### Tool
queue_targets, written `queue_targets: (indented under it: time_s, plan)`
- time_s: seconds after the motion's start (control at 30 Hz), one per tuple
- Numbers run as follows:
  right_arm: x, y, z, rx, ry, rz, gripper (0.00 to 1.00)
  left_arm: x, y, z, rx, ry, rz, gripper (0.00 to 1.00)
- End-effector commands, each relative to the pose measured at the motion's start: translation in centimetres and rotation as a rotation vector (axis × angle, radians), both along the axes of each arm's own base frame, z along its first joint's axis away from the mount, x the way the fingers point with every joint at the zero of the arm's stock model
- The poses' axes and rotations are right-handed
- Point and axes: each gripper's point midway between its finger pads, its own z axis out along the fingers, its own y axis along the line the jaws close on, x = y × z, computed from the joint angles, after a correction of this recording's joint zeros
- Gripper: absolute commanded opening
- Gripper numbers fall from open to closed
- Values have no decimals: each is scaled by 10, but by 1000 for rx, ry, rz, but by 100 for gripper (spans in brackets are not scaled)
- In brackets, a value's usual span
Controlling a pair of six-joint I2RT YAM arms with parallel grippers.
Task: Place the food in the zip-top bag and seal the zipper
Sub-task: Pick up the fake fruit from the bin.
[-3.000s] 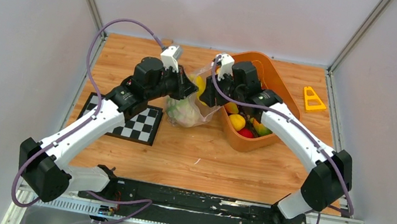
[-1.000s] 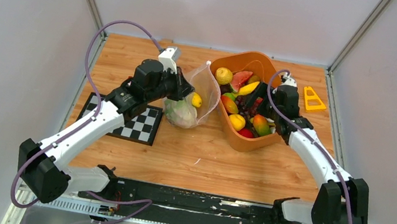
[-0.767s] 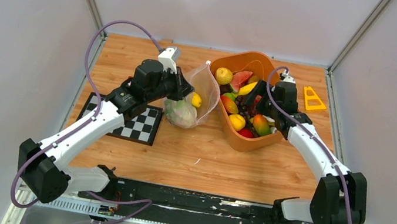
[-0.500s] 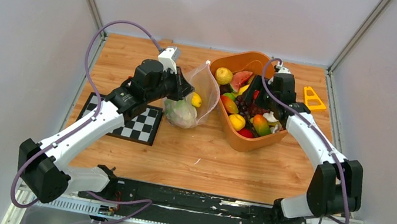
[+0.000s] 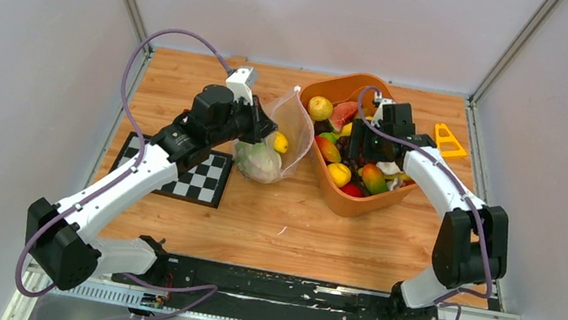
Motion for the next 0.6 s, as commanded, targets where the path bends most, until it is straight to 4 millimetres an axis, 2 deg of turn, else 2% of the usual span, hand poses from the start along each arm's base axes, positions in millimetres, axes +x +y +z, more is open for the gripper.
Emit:
queue_targets:
  time_s: [0.0, 0.17, 0.23, 0.33, 0.4, 0.5, 0.57]
  plan:
    - [-6, 17, -9, 5, 24, 132, 74, 5, 0, 15, -14, -42, 3, 0]
    - [6, 12, -30, -75, 78, 102, 71, 5, -4, 16, -25, -36, -9, 0]
    - [13, 9, -30, -89, 56, 72, 69, 4, -4, 16, -24, -34, -12, 0]
    - [20, 15, -24, -61, 12, 87, 65, 4, -3, 15, -22, -36, -5, 0]
    - [22, 17, -24, -55, 3, 88, 55, 4, -2, 15, -22, -34, -6, 0]
    - [26, 11, -25, -82, 8, 65, 27, 4, -2, 17, -23, -38, -6, 0]
    - [28, 4, -20, -100, -7, 15, 16, 4, -2, 17, -23, -39, -7, 0]
